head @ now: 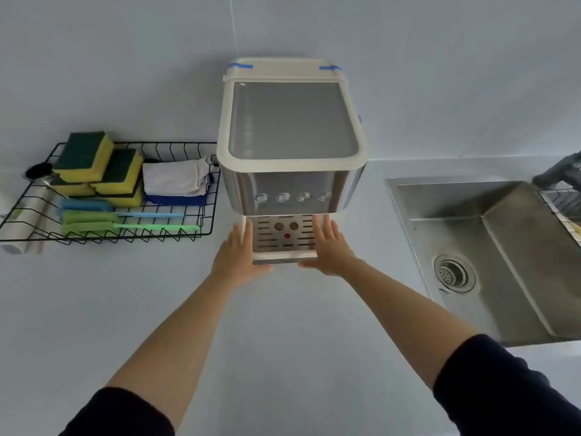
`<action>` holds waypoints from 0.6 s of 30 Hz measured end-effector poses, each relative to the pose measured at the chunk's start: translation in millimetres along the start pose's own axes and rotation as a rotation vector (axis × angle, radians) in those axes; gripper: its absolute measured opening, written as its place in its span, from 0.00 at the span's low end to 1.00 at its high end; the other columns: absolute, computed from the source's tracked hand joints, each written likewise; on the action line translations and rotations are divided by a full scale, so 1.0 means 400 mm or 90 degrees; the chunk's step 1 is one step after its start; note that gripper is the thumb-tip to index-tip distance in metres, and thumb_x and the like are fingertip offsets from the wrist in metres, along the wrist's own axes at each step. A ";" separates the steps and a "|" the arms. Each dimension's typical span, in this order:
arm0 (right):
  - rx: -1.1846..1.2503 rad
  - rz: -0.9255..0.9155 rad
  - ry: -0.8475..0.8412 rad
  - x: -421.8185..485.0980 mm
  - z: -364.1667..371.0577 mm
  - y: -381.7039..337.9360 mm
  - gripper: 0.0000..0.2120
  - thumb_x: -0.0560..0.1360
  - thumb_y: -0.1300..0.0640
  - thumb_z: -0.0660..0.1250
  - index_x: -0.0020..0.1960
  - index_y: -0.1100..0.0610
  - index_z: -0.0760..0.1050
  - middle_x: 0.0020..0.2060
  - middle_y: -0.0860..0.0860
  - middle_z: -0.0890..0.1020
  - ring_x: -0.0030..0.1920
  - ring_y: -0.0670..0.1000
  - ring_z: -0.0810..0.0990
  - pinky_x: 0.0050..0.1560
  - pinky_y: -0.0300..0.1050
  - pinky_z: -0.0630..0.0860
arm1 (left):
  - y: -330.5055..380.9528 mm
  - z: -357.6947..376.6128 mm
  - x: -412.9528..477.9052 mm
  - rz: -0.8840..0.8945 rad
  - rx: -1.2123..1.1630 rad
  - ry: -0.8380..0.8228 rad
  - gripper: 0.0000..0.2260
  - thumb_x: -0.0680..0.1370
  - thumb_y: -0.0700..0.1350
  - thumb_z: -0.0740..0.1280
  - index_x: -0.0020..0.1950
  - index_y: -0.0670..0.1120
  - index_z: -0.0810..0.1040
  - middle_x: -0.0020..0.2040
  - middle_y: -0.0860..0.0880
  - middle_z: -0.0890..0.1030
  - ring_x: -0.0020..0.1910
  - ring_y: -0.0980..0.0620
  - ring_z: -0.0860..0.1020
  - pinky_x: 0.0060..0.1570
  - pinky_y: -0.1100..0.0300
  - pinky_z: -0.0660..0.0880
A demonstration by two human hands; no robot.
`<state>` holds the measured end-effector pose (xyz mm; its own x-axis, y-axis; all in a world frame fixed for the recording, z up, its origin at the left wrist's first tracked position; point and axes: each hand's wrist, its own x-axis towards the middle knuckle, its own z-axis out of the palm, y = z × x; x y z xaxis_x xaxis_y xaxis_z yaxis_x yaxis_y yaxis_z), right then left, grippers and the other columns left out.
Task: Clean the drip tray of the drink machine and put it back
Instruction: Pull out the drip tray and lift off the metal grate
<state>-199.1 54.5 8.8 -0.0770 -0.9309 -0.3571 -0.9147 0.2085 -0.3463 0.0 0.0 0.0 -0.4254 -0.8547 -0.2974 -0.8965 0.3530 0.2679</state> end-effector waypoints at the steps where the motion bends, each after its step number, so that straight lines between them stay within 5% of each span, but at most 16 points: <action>1: 0.001 0.009 -0.005 0.006 0.001 0.000 0.52 0.71 0.43 0.68 0.74 0.60 0.33 0.74 0.61 0.36 0.74 0.62 0.37 0.75 0.56 0.44 | -0.001 0.001 0.008 -0.006 -0.011 -0.010 0.50 0.69 0.61 0.68 0.75 0.42 0.38 0.76 0.35 0.47 0.74 0.38 0.56 0.70 0.46 0.60; 8: 0.160 0.062 0.005 0.060 0.013 0.013 0.54 0.61 0.49 0.77 0.73 0.61 0.46 0.72 0.62 0.50 0.73 0.61 0.54 0.70 0.58 0.64 | -0.013 0.016 0.052 -0.010 -0.103 -0.049 0.52 0.67 0.56 0.72 0.75 0.46 0.37 0.75 0.39 0.47 0.67 0.38 0.68 0.59 0.47 0.73; 18: 0.218 0.071 0.049 0.063 0.015 0.011 0.46 0.60 0.57 0.79 0.67 0.65 0.54 0.63 0.58 0.62 0.64 0.57 0.65 0.65 0.53 0.71 | -0.013 0.016 0.062 -0.045 -0.145 -0.058 0.50 0.69 0.51 0.72 0.75 0.46 0.37 0.76 0.41 0.46 0.69 0.39 0.65 0.64 0.46 0.69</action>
<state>-202.5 33.7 -6.9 -0.2111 -0.9137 -0.3472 -0.7135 0.3868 -0.5842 -6.6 -20.7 -14.7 -0.3811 -0.8330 -0.4012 -0.8775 0.1894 0.4405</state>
